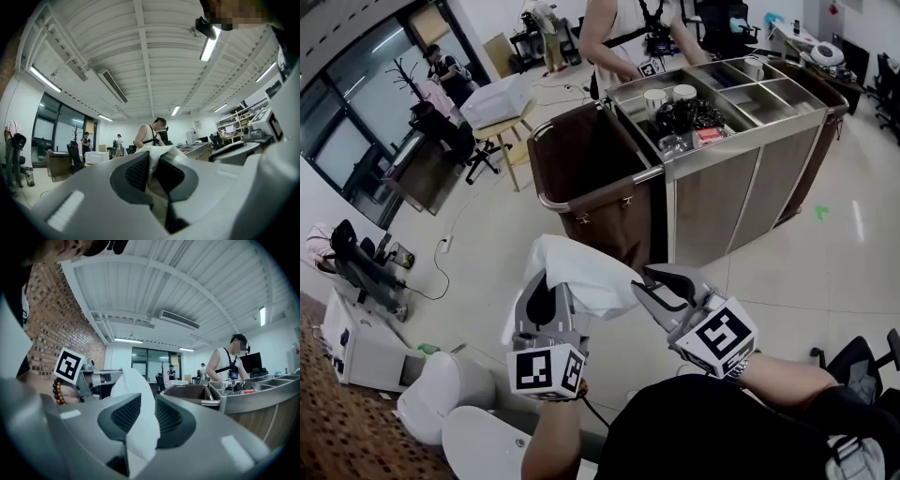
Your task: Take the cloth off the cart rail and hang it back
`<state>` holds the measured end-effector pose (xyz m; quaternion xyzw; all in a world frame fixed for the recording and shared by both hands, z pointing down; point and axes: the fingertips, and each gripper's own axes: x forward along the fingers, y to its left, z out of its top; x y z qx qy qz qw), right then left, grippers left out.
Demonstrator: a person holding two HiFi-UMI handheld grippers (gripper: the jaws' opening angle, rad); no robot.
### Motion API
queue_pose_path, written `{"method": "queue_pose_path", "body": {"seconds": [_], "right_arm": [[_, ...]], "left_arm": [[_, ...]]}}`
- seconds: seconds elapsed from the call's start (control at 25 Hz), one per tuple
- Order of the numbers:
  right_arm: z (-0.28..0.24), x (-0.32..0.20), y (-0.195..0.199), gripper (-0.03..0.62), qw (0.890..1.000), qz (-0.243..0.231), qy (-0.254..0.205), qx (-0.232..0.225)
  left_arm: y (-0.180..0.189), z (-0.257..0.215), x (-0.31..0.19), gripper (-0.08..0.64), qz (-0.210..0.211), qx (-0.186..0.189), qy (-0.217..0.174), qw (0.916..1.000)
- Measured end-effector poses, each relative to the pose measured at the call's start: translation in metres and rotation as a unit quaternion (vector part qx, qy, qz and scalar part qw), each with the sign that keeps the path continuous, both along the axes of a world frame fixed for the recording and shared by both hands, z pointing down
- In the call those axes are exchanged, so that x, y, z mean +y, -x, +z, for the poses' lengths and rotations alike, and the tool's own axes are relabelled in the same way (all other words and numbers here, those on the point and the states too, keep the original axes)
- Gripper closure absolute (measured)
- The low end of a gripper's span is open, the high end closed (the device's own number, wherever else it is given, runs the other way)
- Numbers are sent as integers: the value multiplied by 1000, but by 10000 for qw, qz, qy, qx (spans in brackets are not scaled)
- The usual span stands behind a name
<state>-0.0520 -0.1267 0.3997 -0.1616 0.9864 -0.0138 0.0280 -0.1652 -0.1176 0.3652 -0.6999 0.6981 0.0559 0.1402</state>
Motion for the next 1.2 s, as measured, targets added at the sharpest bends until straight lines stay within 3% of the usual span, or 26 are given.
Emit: {"method": "queue_pose_path", "body": {"seconds": [0.16, 0.32, 0.56, 0.8, 1.2], "right_arm": [[11, -3, 1, 460, 9996, -255, -57, 86], [29, -9, 5, 378, 9943, -648, -805, 273], [53, -12, 10, 270, 9889, -946, -903, 698], [75, -13, 18, 236, 9825, -1155, -1004, 1061], [82, -24, 7, 236, 9840, -1208, -962, 891]], "left_arm": [[-3, -13, -3, 543, -91, -65, -92, 9999], [-9, -24, -4, 543, -182, -114, -145, 9997], [-20, -25, -9, 543, -296, -153, -159, 9993], [-33, -23, -10, 543, -381, -191, -145, 9990], [-30, -10, -18, 543, -581, -218, -56, 9981]]}}
